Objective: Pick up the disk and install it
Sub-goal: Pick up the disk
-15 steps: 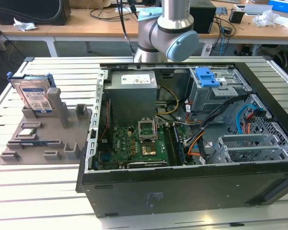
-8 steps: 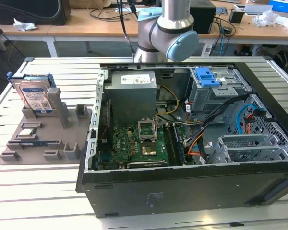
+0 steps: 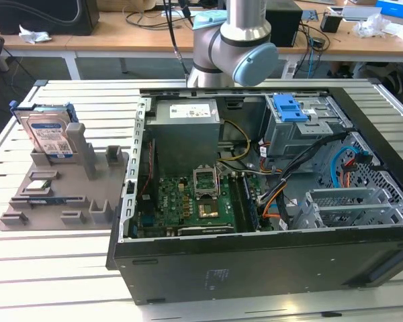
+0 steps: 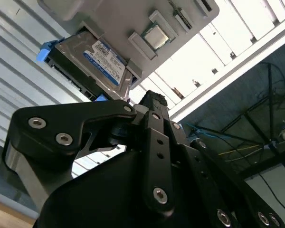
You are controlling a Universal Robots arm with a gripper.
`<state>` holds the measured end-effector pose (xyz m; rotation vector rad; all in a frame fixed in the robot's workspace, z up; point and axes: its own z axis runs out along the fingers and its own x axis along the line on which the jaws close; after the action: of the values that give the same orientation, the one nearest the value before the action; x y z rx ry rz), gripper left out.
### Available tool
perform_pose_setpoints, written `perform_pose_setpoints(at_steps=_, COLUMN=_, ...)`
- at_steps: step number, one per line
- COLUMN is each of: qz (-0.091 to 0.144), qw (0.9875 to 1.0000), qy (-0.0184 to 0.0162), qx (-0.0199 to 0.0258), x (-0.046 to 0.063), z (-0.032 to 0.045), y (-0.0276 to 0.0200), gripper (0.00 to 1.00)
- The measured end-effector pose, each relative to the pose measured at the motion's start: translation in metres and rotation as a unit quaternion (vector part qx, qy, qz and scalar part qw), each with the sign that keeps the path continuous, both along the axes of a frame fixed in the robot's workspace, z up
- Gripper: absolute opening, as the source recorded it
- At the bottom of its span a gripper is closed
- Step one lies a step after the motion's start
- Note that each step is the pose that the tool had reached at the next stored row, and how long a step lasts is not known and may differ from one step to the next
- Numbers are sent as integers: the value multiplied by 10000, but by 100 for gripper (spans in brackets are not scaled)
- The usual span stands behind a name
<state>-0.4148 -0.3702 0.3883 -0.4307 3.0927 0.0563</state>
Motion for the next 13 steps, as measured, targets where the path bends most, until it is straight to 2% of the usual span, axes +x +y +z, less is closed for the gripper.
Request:
perform_pose_setpoints(at_steps=5, qz=332, qw=9994, qy=0, qx=0, x=0, z=0, y=0, gripper=10)
perform_pose_setpoints(at_steps=8, qz=517, qw=9987, qy=0, qx=0, x=0, z=0, y=0, gripper=10)
perform_pose_setpoints(at_steps=10, qz=699, qw=9976, qy=0, qx=0, x=0, z=0, y=0, gripper=10)
perform_pose_setpoints(at_steps=13, qz=851, qw=9964, qy=0, qx=0, x=0, z=0, y=0, gripper=10)
